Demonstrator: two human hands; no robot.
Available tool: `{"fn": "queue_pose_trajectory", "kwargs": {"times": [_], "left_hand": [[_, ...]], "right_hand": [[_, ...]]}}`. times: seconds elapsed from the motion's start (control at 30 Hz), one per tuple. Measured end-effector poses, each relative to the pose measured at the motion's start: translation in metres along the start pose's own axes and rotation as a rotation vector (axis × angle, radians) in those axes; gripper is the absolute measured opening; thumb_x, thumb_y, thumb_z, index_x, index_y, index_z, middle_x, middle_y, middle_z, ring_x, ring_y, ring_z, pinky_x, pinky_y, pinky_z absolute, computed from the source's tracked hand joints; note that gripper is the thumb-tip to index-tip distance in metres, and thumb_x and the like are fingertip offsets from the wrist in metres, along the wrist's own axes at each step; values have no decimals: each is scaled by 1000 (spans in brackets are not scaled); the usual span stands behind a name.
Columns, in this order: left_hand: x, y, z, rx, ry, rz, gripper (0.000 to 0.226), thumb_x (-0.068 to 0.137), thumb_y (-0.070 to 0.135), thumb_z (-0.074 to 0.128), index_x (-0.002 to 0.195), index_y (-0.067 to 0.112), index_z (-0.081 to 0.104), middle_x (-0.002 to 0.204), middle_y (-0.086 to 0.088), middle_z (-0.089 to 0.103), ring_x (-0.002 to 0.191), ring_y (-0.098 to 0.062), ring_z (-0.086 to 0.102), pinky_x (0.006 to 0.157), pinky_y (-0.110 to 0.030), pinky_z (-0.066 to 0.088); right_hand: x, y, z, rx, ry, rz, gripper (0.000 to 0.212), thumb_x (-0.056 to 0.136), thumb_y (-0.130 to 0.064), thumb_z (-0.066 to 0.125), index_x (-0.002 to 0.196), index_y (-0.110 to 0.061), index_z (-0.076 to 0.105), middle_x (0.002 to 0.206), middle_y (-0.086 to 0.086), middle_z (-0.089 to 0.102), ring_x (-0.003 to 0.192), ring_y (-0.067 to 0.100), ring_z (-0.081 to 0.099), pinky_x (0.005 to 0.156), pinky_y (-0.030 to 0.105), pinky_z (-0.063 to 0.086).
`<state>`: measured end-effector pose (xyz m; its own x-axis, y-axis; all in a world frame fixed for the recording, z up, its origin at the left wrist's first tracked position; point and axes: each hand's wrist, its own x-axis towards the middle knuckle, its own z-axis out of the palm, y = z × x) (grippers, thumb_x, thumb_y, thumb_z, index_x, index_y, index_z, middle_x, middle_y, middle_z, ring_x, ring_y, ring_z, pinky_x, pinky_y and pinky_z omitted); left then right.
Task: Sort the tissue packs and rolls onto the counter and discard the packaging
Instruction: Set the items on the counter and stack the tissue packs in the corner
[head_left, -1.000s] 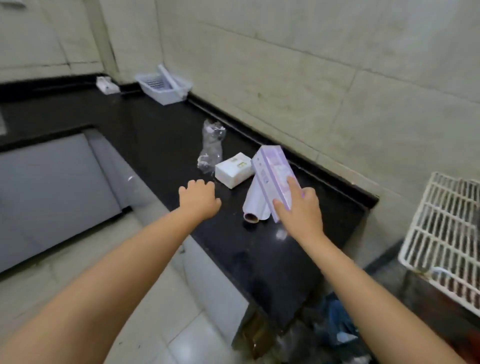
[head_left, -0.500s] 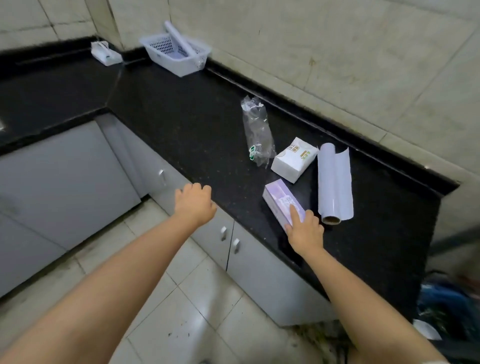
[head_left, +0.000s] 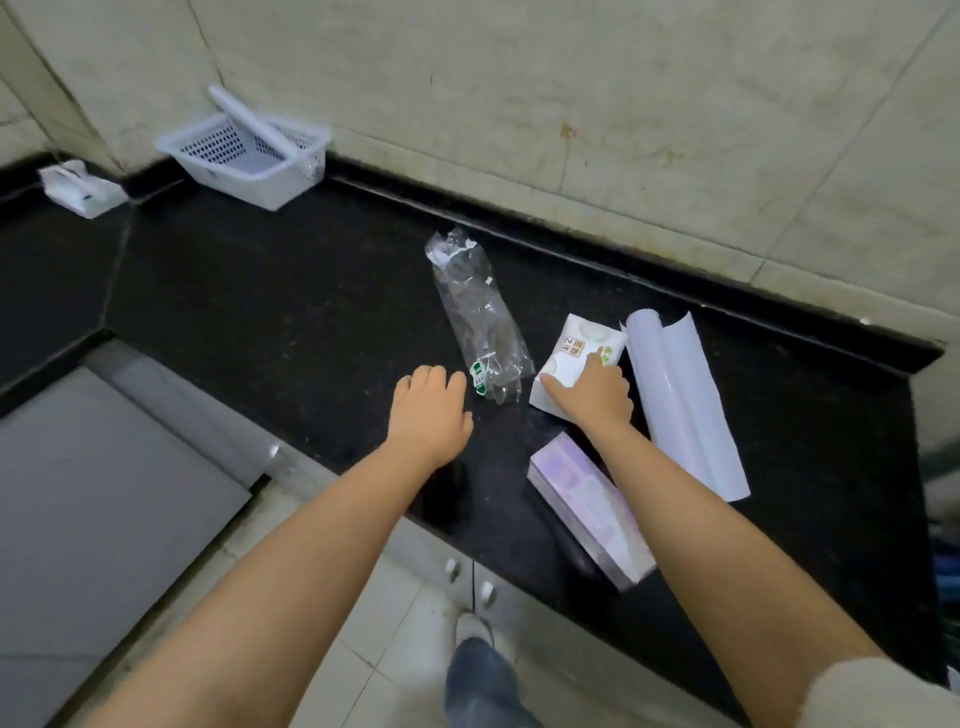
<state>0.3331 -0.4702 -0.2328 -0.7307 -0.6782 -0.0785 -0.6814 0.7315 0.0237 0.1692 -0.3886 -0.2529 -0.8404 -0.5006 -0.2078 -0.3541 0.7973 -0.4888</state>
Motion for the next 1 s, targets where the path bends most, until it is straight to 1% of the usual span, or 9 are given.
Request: {"fn": "queue_pose_trajectory", "kwargs": {"times": [0.07,0.13,0.2,0.3,0.43,0.63,0.8,0.93,1.0], "left_hand": [[24,-3,-1,30,-20,38,42,93,34,45,128,10,44,131,-9,48,126,-27,41,105,-37,33],[47,-7,1,43,-62,58,44,93,34,45,130,10,42,135,-9,46,129,-26,38,108,-36,31],[63,-13,7,40,-98,62,47,94,34,44,134,10,39,140,-10,41,134,-26,33,111,-36,28],[83,-26,16,29,-135,49,53,94,35,44,140,9,34,147,-11,35,139,-26,27,114,-36,24],[98,-44,24,15,-187,24,56,95,35,43,142,8,31,149,-12,32,140,-26,25,115,-36,23],[115,-85,25,-20,-204,-10,55,95,35,43,142,9,31,151,-12,30,141,-27,25,116,-38,25],[123,-138,15,-45,-157,-25,55,95,35,43,143,9,32,150,-12,32,140,-27,27,115,-36,25],[120,-207,-1,-60,-117,-35,56,95,36,44,143,10,32,150,-11,32,140,-26,27,115,-36,26],[109,-260,-10,-59,-92,-63,55,95,36,44,143,11,33,149,-11,33,139,-25,28,115,-36,26]], "right_hand": [[27,-15,8,-10,-54,100,84,73,-58,62,137,-16,28,146,22,26,127,39,36,104,47,34],[51,-23,17,-31,-77,210,94,70,-57,66,142,-21,17,150,26,9,130,40,31,106,48,31],[66,-27,24,-30,-62,293,97,70,-50,69,143,-24,11,150,28,4,128,39,31,105,48,32],[75,-26,30,-58,-29,310,96,69,-44,71,143,-25,12,144,28,18,123,39,35,101,47,34],[78,-17,24,-73,-3,270,90,68,-41,72,140,-24,22,128,23,40,115,37,42,95,45,39],[67,-42,2,-29,67,197,80,66,-37,75,132,-18,33,121,23,49,112,38,46,91,45,43],[42,-122,7,-19,148,-2,74,64,-36,74,128,-19,39,121,19,47,111,37,43,91,43,40],[16,-207,49,-21,82,-124,71,65,-37,73,125,-22,39,122,15,46,113,34,42,95,42,38],[0,-258,81,-56,36,-179,69,65,-36,72,124,-22,39,120,14,47,112,34,43,95,41,38]]}}
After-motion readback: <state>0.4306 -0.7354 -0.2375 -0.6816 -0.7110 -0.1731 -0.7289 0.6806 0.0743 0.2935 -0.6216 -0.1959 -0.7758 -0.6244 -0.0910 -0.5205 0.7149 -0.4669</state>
